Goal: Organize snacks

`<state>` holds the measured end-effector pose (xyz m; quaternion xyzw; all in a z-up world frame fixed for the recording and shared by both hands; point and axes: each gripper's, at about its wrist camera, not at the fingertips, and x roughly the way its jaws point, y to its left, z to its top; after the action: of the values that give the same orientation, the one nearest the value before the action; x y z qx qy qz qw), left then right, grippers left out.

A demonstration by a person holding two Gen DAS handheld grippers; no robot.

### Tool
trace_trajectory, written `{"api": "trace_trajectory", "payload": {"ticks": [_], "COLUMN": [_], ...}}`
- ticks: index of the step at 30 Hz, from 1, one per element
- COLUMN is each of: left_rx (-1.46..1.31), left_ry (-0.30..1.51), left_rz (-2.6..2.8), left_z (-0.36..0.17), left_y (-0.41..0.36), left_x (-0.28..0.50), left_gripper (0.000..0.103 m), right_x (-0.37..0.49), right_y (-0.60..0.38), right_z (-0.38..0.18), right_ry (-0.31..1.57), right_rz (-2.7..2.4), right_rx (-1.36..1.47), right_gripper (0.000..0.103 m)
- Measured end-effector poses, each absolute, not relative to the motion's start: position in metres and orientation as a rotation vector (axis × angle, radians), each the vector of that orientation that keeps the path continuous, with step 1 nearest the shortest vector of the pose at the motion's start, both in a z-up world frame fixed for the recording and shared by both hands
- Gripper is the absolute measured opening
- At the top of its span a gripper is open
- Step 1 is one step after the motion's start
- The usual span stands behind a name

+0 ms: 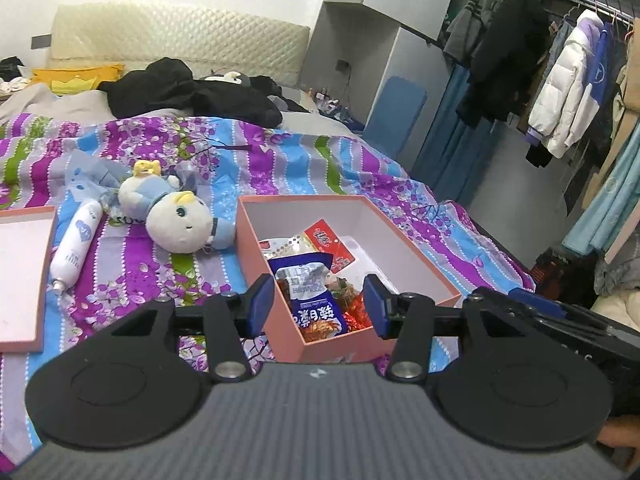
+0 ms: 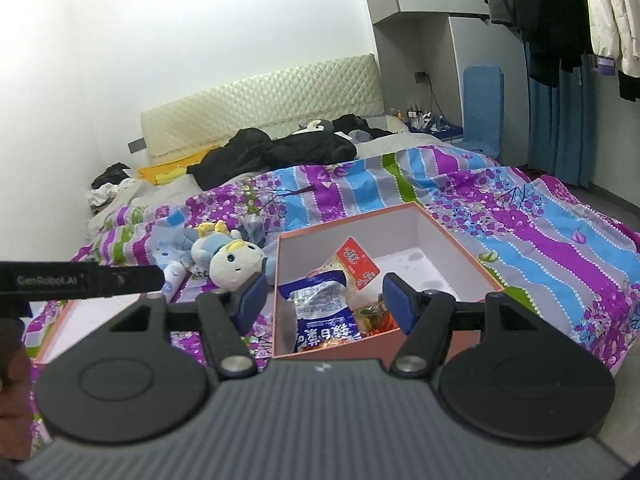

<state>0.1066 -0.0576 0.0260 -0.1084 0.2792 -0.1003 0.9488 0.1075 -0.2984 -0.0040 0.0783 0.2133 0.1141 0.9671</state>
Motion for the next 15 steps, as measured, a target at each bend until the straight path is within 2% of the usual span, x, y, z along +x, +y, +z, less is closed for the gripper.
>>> {"api": "trace_trajectory", "payload": {"ticks": [15], "left_rx": [-0.269], "left_ry": [0.582], "left_rz": [-0.222], "left_z": [0.013], "left_y": [-0.059], "left_x": [0.074], "left_gripper": [0.055], "right_x": [0.072], "right_y": [-0.294], "right_z": [-0.011], "right_ry": [0.439], "right_rz": [0.212], "right_rx": [0.144], "right_gripper": [0.066]}}
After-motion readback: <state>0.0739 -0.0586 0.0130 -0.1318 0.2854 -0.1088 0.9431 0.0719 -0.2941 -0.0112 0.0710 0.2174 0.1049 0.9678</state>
